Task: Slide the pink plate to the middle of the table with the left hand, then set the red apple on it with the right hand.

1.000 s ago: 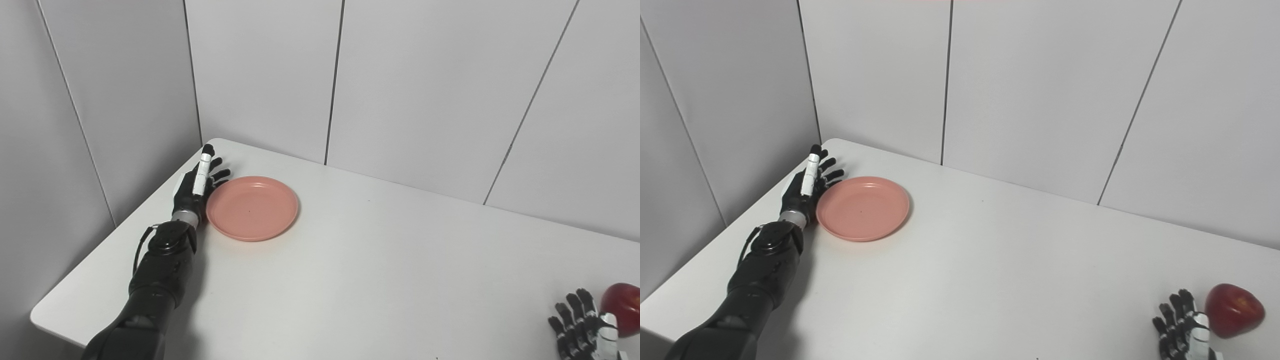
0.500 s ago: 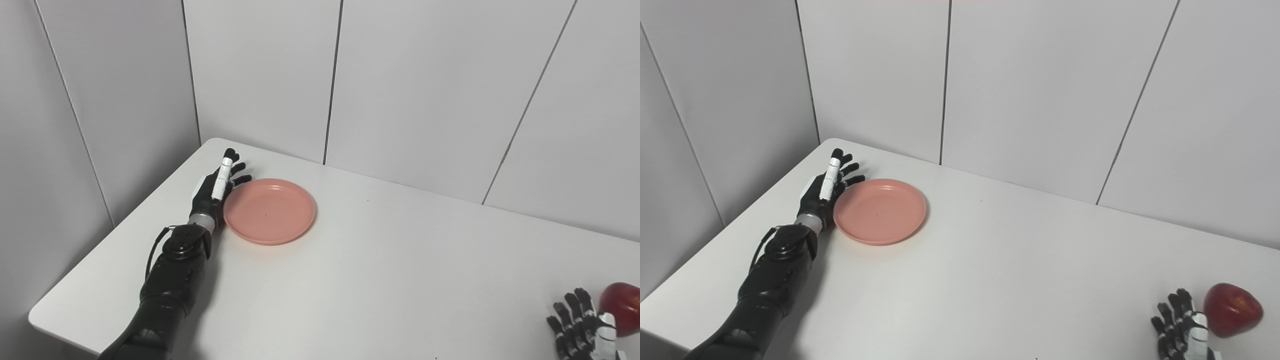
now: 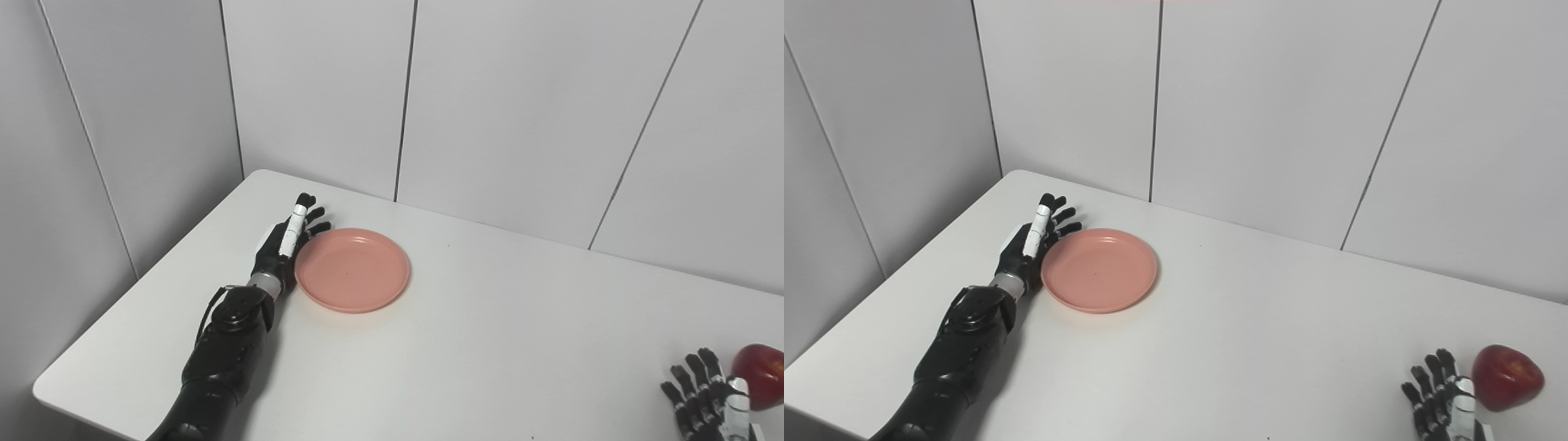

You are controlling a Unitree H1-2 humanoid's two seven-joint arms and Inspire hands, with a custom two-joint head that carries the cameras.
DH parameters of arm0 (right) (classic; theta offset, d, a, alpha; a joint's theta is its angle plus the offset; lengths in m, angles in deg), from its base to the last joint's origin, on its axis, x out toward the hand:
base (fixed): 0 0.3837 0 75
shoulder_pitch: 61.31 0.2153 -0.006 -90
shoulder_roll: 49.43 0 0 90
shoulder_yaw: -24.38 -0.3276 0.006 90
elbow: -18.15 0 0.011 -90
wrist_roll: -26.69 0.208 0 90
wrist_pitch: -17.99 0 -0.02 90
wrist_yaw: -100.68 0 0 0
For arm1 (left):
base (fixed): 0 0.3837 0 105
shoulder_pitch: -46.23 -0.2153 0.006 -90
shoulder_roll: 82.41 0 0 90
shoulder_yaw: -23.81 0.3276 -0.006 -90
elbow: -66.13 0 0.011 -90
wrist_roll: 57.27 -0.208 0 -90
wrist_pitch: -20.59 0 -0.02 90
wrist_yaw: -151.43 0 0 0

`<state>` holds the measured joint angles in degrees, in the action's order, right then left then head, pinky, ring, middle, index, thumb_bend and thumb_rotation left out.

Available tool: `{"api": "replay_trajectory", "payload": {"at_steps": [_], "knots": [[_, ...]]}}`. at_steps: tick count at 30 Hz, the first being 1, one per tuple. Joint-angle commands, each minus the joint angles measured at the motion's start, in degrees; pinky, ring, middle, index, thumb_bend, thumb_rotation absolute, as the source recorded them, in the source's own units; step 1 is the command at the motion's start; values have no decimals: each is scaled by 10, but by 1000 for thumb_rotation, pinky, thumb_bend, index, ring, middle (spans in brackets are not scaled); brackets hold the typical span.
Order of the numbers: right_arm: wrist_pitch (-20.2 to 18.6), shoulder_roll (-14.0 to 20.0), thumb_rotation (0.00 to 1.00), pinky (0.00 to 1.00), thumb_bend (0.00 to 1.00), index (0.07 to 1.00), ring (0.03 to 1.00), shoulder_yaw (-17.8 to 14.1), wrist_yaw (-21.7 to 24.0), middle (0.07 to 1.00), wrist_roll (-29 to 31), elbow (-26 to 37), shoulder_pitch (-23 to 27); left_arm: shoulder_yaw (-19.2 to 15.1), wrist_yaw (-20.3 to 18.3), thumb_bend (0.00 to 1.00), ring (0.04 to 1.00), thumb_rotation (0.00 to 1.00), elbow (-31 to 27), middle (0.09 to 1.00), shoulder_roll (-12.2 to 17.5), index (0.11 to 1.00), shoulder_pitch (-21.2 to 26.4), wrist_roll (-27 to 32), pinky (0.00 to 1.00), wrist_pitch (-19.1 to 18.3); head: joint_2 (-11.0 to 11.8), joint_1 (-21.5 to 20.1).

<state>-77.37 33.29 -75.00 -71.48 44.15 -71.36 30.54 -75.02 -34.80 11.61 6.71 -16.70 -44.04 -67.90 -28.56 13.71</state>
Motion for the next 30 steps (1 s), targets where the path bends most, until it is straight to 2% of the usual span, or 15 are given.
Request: {"api": "replay_trajectory", "payload": {"at_steps": [1,7,13,18,22,26,27,30], "knots": [[-1,-6,1000,959,750,977,973,3,0,990,2,-8,-1,18,-23,816,835,940,3,924,-22,945,15,-4,793,-5,-1,-1],[10,-6,998,947,763,970,962,3,1,989,-3,-22,2,45,-22,841,805,931,13,893,-46,912,14,-23,734,4,-3,-5],[23,-6,983,945,786,964,953,3,8,985,-3,-34,6,64,-33,873,787,923,30,887,-71,905,17,-32,722,24,-5,-12],[31,-8,971,932,803,964,950,3,10,983,-2,-43,8,80,-36,878,796,923,22,894,-98,912,12,-31,741,15,-7,-16],[40,-8,973,926,820,969,947,8,11,981,-8,-46,8,94,-32,867,785,931,14,891,-113,911,7,-39,715,11,-11,-27],[40,-13,978,948,826,982,956,14,8,988,-11,-44,8,103,-32,839,784,944,3,897,-124,915,0,-46,706,3,-18,-52],[40,-15,979,948,826,983,956,17,7,988,-13,-42,8,106,-32,839,783,945,-4,897,-129,915,-3,-47,705,-2,-23,-69],[38,-21,988,921,816,979,939,23,3,967,-22,-38,8,113,-36,834,796,949,-19,905,-136,921,-11,-48,712,-14,-26,-84]]}}
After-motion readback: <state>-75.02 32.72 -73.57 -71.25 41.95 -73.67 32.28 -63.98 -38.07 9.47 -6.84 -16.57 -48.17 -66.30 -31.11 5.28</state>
